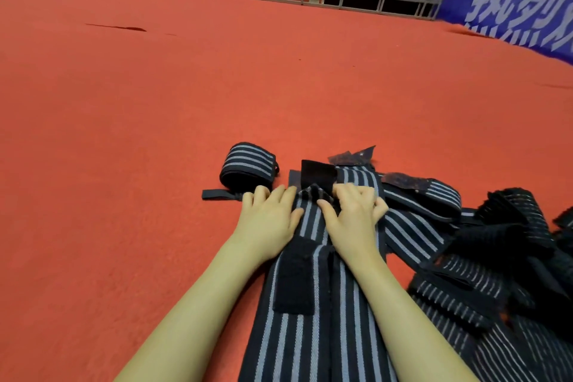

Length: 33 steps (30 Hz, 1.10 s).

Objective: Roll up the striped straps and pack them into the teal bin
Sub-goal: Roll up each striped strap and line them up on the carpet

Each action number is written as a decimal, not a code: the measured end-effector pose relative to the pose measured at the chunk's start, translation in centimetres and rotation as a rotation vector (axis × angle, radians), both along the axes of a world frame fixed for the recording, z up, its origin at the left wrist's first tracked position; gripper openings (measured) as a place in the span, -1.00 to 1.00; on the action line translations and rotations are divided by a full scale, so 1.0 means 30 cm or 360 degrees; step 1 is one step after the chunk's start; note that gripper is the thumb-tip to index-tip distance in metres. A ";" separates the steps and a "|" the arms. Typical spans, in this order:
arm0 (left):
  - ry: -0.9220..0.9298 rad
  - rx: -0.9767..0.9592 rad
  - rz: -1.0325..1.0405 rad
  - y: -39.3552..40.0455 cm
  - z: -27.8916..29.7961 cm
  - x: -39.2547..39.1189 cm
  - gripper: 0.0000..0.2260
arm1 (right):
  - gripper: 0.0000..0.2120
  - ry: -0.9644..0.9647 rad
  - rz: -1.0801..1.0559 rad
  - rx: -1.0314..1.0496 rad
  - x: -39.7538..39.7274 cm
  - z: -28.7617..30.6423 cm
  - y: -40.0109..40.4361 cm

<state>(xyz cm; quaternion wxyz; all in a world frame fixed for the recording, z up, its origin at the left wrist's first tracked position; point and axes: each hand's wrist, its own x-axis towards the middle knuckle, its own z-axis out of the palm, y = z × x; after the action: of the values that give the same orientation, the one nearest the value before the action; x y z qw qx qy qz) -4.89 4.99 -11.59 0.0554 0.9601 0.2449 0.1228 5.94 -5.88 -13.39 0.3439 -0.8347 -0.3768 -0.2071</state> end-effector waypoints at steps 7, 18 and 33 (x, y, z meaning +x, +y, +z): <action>0.0362 0.0162 -0.0056 0.001 -0.013 0.052 -0.49 | -0.90 0.0089 0.0009 -0.0094 0.009 -0.022 -0.009; -0.0941 -0.0297 0.0089 -0.020 0.012 0.044 -0.68 | -0.87 0.0452 0.0271 0.0328 -0.010 0.038 -0.038; -0.1301 -0.0727 0.0041 -0.006 0.029 -0.021 -0.70 | -0.86 0.0400 0.0275 0.0337 -0.019 0.067 0.003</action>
<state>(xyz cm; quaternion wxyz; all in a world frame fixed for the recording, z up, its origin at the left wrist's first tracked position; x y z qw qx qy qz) -5.50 4.81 -10.73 0.3558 0.7932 0.2357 0.4344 5.37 -5.80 -11.40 0.4907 -0.7777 -0.3772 -0.1094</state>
